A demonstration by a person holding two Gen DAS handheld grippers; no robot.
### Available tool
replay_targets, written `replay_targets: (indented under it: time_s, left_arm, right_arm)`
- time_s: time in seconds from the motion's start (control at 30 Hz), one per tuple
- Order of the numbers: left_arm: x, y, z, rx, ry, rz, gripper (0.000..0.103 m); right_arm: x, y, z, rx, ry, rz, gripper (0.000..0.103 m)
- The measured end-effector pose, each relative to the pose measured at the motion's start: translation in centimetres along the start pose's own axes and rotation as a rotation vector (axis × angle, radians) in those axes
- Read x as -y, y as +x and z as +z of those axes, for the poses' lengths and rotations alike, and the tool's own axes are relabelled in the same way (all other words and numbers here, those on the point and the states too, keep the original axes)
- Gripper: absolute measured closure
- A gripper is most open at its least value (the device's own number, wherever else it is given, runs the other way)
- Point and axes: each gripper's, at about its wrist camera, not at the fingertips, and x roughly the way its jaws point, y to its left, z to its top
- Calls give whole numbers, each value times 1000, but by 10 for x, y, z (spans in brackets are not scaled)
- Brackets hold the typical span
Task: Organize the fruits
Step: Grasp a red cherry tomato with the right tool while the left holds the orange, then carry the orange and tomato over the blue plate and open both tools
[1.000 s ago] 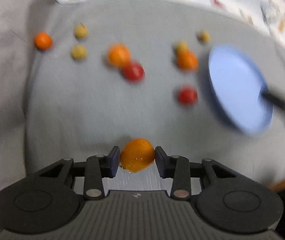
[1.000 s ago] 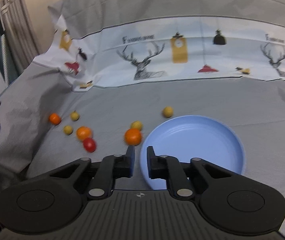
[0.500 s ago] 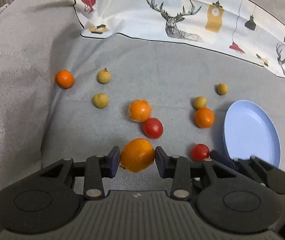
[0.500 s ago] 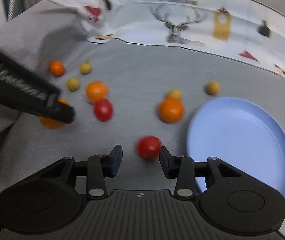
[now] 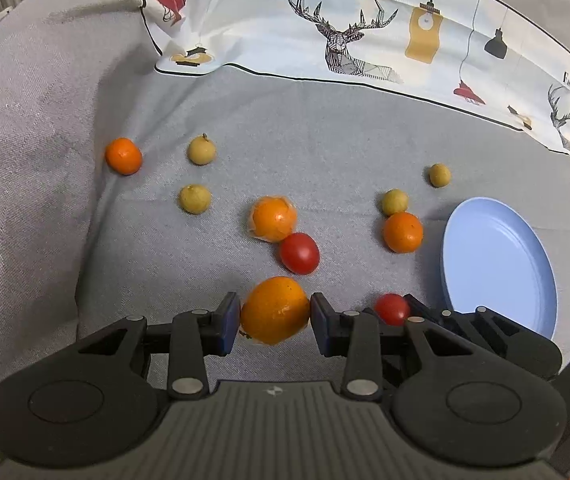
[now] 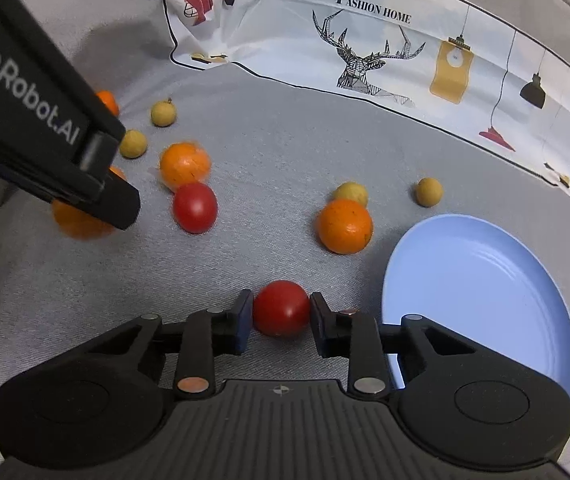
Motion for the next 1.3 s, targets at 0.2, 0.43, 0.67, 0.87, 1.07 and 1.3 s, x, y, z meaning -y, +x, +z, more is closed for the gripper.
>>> replay_targets:
  time_s: [0.2, 0.43, 0.67, 0.87, 1.07, 1.3]
  left_arm:
    - [-3, 2, 1, 0, -5, 8, 61]
    - [0, 0, 0, 16, 2, 13, 61]
    - [18, -1, -3, 41, 62, 11, 61]
    - [34, -4, -4, 77, 100, -22, 61]
    - [49, -5, -4, 108, 133, -58, 61]
    - [76, -4, -9, 133, 205, -120, 61]
  right_arm:
    - [6, -19, 4, 49, 52, 37, 72]
    - [36, -72, 27, 132, 85, 82, 72]
    - [86, -110, 37, 235, 50, 48, 72]
    - [118, -86, 11, 170, 181, -37, 72]
    - [148, -82, 12, 170, 275, -85, 72]
    - [157, -71, 5, 102, 290, -117, 72]
